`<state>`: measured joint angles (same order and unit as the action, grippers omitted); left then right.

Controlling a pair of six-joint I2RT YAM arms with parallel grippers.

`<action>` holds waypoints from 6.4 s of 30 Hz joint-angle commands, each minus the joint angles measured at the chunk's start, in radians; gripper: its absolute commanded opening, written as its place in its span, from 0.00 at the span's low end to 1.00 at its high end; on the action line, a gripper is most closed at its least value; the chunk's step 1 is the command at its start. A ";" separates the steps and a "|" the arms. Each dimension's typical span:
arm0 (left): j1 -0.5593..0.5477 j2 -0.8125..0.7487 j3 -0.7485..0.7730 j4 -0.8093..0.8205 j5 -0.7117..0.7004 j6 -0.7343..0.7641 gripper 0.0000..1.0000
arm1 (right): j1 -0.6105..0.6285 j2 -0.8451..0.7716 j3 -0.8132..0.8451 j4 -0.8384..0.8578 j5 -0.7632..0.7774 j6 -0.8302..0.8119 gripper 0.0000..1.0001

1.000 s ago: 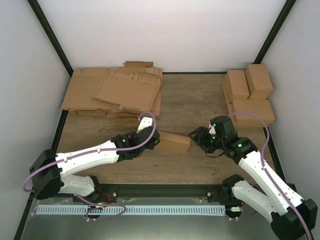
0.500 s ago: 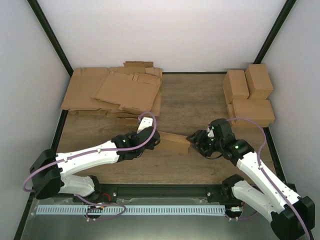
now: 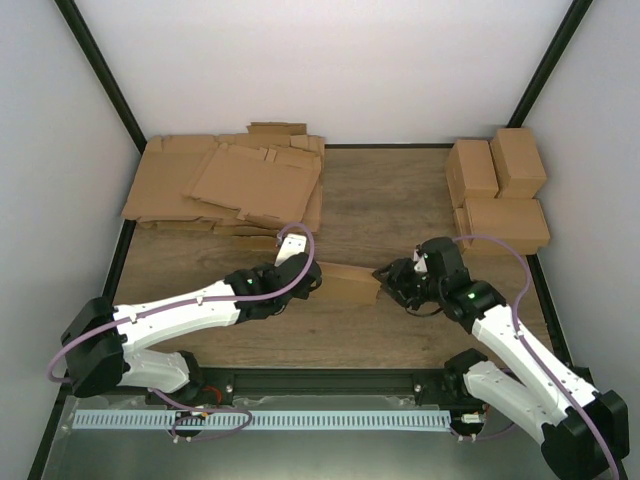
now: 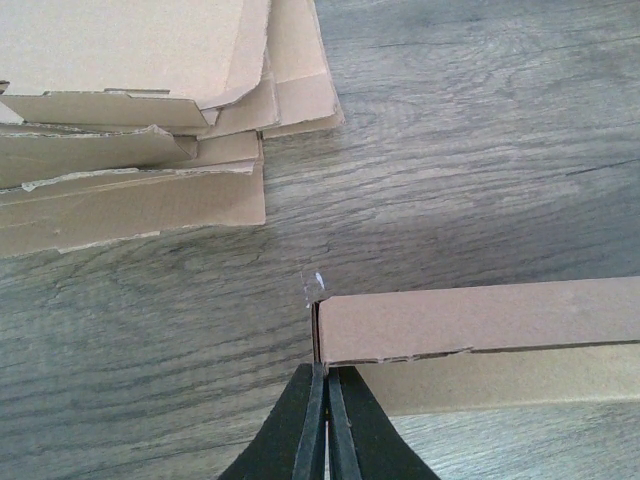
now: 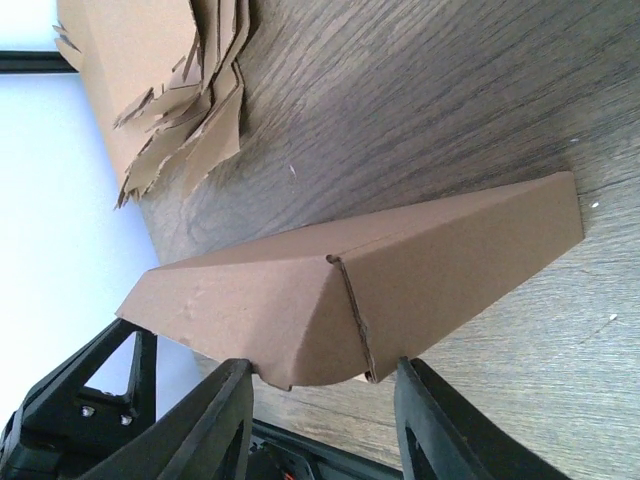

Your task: Fold the paper box

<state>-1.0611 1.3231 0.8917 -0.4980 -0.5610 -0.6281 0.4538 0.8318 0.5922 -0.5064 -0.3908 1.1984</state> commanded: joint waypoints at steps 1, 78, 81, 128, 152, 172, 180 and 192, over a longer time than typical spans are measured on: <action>-0.013 0.024 0.004 -0.022 0.030 0.001 0.04 | -0.005 -0.005 -0.029 -0.003 0.019 0.009 0.40; -0.024 0.045 0.026 -0.034 0.016 -0.002 0.07 | -0.006 -0.010 -0.012 -0.012 0.128 0.007 0.55; -0.025 0.046 0.027 -0.033 0.017 -0.002 0.07 | -0.006 0.000 -0.014 0.004 0.120 0.004 0.47; 0.481 -0.393 -0.323 0.437 1.013 -0.724 0.95 | -0.006 0.057 0.003 0.026 0.132 -0.014 0.33; 0.441 -0.357 -0.413 0.584 0.985 -0.953 0.76 | -0.006 0.064 0.002 0.029 0.122 -0.023 0.34; 0.429 -0.248 -0.455 0.664 0.976 -0.959 0.47 | -0.006 0.049 -0.011 0.021 0.116 -0.020 0.34; 0.428 -0.241 -0.462 0.640 0.968 -0.950 0.32 | -0.006 0.056 -0.024 0.033 0.114 -0.019 0.34; 0.426 -0.207 -0.467 0.622 0.965 -0.932 0.29 | -0.006 0.040 -0.103 0.066 0.103 -0.016 0.34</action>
<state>-0.6289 1.0904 0.4423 0.1688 0.4194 -1.5864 0.4530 0.8680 0.5426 -0.3820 -0.2840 1.1870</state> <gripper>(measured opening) 0.297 0.338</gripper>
